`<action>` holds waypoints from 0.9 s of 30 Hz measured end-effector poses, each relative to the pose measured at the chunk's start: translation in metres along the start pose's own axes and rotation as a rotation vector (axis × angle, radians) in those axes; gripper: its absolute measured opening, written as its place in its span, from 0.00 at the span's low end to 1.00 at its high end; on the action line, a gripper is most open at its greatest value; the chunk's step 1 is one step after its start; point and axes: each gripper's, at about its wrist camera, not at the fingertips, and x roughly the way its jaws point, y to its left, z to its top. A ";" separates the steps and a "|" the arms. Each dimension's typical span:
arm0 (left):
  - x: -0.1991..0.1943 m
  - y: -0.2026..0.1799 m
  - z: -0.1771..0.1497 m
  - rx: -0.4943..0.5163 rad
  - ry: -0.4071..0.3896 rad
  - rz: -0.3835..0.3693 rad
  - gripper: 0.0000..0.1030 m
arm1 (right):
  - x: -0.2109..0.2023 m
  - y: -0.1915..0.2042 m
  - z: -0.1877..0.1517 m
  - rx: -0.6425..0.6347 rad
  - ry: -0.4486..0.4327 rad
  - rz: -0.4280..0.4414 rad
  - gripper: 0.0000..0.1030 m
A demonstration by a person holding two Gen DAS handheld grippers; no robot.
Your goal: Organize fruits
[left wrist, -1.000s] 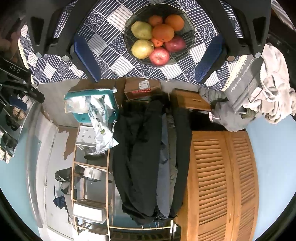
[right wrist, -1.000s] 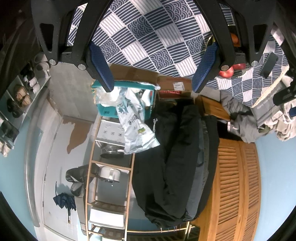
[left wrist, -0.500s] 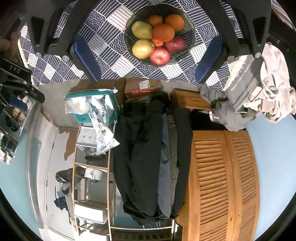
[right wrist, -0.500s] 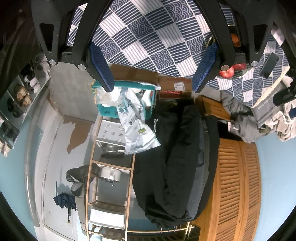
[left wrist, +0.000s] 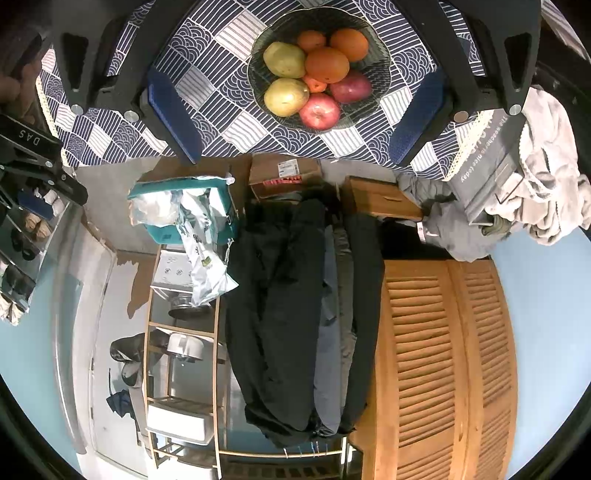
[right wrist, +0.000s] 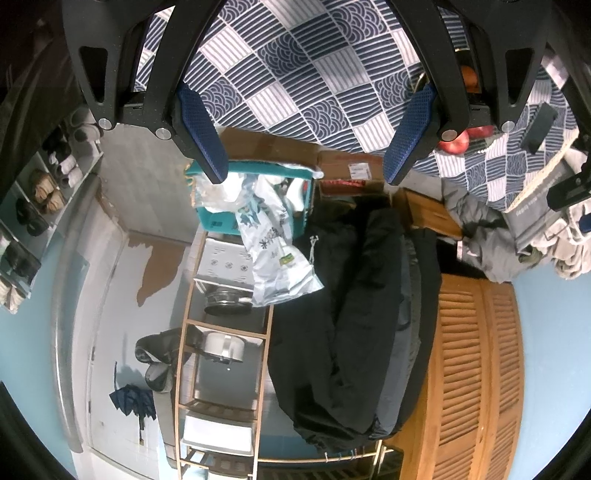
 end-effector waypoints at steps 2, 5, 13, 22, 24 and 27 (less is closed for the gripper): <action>0.000 0.000 0.000 0.000 0.002 0.001 0.99 | 0.000 0.000 0.000 -0.001 0.001 -0.001 0.82; 0.000 0.000 0.000 0.000 0.002 0.001 0.99 | 0.000 0.002 0.000 0.000 0.000 -0.001 0.82; -0.004 -0.006 0.002 -0.006 -0.008 -0.004 0.99 | 0.000 0.003 0.000 -0.004 -0.001 0.000 0.82; -0.005 -0.006 0.002 -0.004 -0.007 0.004 0.99 | -0.001 0.001 0.000 -0.004 0.001 -0.002 0.82; -0.005 -0.006 0.002 -0.005 -0.006 0.004 0.99 | -0.001 0.001 0.000 -0.005 0.000 -0.002 0.82; -0.005 -0.006 0.002 -0.002 -0.006 0.001 0.99 | -0.001 -0.001 0.000 -0.007 -0.001 -0.003 0.82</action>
